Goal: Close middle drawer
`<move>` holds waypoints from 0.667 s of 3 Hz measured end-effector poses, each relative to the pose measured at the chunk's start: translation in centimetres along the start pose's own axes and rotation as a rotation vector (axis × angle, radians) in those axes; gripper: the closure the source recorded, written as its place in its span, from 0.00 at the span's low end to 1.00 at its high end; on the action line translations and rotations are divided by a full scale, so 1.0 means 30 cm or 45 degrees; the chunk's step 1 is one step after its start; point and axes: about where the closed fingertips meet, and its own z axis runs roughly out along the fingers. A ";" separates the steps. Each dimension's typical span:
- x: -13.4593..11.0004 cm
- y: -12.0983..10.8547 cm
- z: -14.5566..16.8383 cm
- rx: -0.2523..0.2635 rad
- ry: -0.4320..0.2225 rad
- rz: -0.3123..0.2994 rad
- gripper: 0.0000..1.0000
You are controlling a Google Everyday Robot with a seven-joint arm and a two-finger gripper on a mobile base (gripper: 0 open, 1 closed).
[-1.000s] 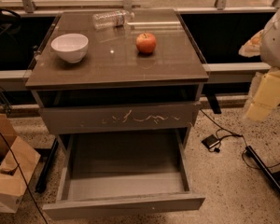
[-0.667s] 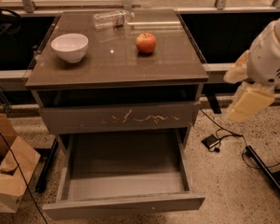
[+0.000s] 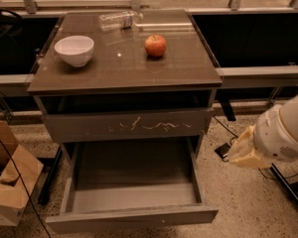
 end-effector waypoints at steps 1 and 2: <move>0.017 0.011 0.017 -0.005 -0.003 -0.011 1.00; 0.014 0.010 0.015 -0.004 -0.002 -0.010 1.00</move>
Offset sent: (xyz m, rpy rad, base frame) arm -0.0037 -0.0019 -0.0074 0.0018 0.0000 0.0097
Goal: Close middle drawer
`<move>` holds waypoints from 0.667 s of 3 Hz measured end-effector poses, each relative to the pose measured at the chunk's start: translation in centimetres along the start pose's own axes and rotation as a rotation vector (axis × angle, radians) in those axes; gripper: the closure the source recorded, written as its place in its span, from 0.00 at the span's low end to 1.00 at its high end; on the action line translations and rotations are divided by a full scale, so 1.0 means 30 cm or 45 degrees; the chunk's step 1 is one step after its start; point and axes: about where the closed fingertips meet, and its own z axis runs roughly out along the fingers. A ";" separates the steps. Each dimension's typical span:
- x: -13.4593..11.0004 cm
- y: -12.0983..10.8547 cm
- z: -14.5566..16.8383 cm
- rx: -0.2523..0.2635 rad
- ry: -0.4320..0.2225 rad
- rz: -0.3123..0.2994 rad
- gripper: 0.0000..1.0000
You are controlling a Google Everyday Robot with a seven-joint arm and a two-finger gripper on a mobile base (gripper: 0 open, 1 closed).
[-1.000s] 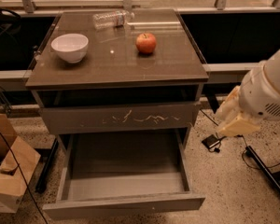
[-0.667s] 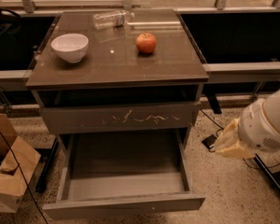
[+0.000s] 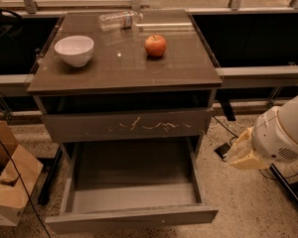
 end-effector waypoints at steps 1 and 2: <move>-0.017 0.011 0.126 -0.049 0.023 0.016 1.00; -0.009 0.094 0.430 -0.168 -0.009 0.134 1.00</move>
Offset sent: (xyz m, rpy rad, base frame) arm -0.0061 0.0910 -0.1900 0.1027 0.2307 -0.0865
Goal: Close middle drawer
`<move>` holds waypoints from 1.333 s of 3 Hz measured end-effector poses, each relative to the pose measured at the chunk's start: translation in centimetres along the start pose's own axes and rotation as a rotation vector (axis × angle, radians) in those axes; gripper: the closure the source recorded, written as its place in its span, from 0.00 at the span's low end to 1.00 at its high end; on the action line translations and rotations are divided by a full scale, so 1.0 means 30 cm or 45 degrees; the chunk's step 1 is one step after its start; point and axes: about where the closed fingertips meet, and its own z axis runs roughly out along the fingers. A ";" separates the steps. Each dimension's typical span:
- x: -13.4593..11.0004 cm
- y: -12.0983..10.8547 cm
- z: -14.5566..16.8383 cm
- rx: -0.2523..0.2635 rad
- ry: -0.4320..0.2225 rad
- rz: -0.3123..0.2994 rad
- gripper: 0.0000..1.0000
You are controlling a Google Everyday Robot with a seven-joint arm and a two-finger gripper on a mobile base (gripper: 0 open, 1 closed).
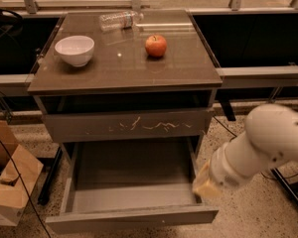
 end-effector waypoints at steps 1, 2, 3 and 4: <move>0.080 0.047 0.218 -0.114 -0.023 0.093 1.00; 0.188 0.124 0.424 -0.224 -0.068 0.211 1.00; 0.277 0.159 0.667 -0.314 -0.137 0.341 1.00; 0.314 0.160 0.782 -0.360 -0.177 0.402 1.00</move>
Offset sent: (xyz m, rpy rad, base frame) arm -0.0856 0.0176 -0.2214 0.2015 0.3292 -0.1676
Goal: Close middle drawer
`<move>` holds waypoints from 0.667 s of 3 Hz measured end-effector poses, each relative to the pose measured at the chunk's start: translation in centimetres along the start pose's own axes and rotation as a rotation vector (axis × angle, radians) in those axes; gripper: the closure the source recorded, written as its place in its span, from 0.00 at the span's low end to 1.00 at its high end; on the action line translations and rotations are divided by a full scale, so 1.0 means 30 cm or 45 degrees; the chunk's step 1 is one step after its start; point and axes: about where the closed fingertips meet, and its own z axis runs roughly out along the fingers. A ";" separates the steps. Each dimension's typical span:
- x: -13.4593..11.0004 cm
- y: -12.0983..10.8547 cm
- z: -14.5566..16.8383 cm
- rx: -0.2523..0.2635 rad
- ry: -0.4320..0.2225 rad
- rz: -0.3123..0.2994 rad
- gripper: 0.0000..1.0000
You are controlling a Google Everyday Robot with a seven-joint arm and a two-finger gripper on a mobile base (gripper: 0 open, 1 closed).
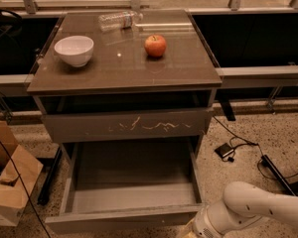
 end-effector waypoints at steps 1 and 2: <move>0.045 -0.044 0.103 -0.049 -0.041 0.059 1.00; 0.046 -0.045 0.106 -0.050 -0.042 0.061 1.00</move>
Offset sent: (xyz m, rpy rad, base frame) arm -0.0005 0.0035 -0.0417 0.0482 0.0438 -0.0464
